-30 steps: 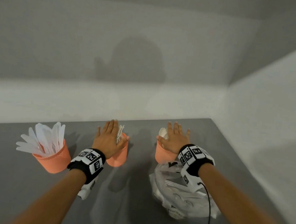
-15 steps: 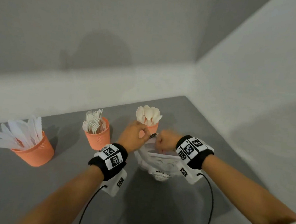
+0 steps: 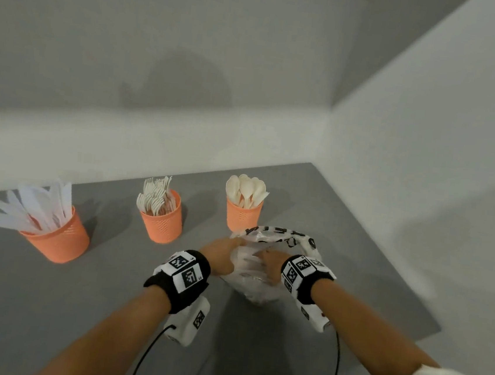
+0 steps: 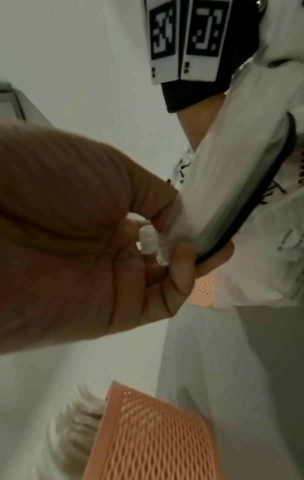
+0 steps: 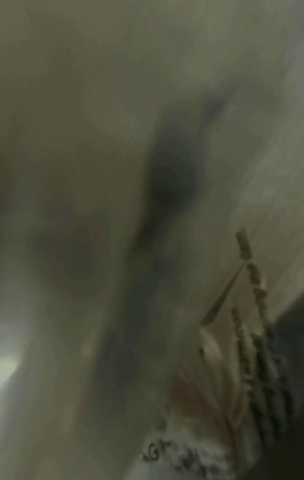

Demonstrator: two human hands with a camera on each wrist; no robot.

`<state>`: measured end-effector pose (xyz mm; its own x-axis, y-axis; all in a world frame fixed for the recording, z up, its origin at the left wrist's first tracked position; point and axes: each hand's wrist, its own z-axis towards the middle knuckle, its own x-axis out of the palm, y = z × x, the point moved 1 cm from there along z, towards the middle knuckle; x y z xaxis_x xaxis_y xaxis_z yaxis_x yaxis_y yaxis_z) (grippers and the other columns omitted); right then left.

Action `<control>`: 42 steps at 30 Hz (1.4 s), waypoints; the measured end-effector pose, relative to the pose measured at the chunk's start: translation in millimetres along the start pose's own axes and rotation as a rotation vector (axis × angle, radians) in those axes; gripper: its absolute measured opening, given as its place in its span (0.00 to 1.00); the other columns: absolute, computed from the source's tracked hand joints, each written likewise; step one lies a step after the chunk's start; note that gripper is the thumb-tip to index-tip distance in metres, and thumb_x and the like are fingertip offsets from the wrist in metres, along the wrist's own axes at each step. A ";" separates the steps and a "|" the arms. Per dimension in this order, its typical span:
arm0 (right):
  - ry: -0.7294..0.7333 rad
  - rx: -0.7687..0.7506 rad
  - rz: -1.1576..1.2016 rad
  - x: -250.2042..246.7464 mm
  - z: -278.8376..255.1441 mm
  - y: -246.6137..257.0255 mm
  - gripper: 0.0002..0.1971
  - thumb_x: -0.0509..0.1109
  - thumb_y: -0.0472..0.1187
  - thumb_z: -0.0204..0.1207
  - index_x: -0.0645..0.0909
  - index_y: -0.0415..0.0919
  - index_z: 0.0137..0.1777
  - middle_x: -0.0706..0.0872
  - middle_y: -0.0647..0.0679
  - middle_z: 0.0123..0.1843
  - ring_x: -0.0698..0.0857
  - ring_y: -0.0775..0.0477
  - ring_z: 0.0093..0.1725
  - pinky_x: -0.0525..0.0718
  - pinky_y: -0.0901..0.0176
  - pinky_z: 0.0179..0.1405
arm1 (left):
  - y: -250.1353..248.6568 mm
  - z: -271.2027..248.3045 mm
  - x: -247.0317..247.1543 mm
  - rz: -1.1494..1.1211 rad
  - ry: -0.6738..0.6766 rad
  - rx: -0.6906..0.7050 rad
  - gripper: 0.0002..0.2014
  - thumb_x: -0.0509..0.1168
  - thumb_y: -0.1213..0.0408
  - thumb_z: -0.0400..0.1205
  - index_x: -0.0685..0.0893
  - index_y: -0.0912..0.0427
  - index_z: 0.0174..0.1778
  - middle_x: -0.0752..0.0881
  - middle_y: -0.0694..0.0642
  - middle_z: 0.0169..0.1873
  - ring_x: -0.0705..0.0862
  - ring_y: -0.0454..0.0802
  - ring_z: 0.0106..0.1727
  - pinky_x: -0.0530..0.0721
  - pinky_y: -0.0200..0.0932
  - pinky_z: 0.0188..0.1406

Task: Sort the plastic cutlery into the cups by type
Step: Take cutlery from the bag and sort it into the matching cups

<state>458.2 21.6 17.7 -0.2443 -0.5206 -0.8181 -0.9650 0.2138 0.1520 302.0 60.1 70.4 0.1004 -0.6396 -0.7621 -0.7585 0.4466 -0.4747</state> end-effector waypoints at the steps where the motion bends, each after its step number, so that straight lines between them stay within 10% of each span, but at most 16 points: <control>1: -0.018 -0.015 0.029 0.4 3.0 0.9 0.27 0.67 0.41 0.77 0.67 0.43 0.76 0.72 0.41 0.75 0.72 0.38 0.74 0.69 0.47 0.75 | 1.9 -1.4 -2.2 0.019 -0.001 0.003 0.33 0.58 0.75 0.78 0.62 0.51 0.79 0.69 0.60 0.75 0.73 0.58 0.72 0.76 0.44 0.64; 9: 0.046 -0.092 0.207 0.2 18.1 12.1 0.16 0.72 0.47 0.72 0.81 0.45 0.59 0.84 0.46 0.55 0.78 0.42 0.63 0.75 0.51 0.66 | 25.0 -14.4 -14.8 0.036 -0.056 -0.030 0.33 0.60 0.75 0.76 0.64 0.54 0.78 0.67 0.59 0.77 0.70 0.56 0.75 0.71 0.44 0.71; 18: -0.104 -0.121 0.106 4.0 14.1 18.3 0.33 0.71 0.54 0.71 0.68 0.51 0.76 0.72 0.45 0.76 0.68 0.39 0.77 0.63 0.48 0.76 | 31.5 -15.6 -16.1 0.055 -0.104 -0.045 0.32 0.61 0.72 0.76 0.65 0.52 0.77 0.69 0.58 0.77 0.70 0.55 0.76 0.71 0.47 0.74; 31: -0.146 -0.102 0.082 15.9 7.2 29.6 0.21 0.69 0.47 0.75 0.78 0.36 0.65 0.80 0.39 0.66 0.77 0.38 0.67 0.74 0.49 0.69 | 38.8 -18.2 -11.7 0.029 -0.130 -0.077 0.32 0.63 0.69 0.76 0.64 0.54 0.77 0.70 0.59 0.75 0.72 0.56 0.73 0.73 0.50 0.72; 37: -0.161 -0.054 0.145 23.3 -2.9 37.5 0.15 0.64 0.37 0.79 0.78 0.36 0.64 0.82 0.38 0.64 0.80 0.37 0.65 0.76 0.49 0.68 | 28.7 -11.6 -8.3 -0.002 -0.119 -0.046 0.31 0.62 0.72 0.77 0.64 0.55 0.77 0.71 0.60 0.73 0.81 0.58 0.61 0.78 0.42 0.44; 42: -0.174 -0.033 0.298 16.6 -15.6 34.4 0.18 0.60 0.40 0.81 0.75 0.36 0.70 0.79 0.37 0.69 0.77 0.38 0.69 0.74 0.51 0.68 | 31.0 -11.9 -14.1 0.027 -0.177 -0.073 0.30 0.63 0.69 0.76 0.67 0.54 0.76 0.72 0.58 0.73 0.77 0.56 0.69 0.79 0.46 0.64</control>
<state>419.5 7.4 17.9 -0.4985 -0.2903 -0.8169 -0.8570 0.3072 0.4138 269.4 75.5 71.7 0.1859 -0.5052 -0.8427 -0.8063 0.4117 -0.4247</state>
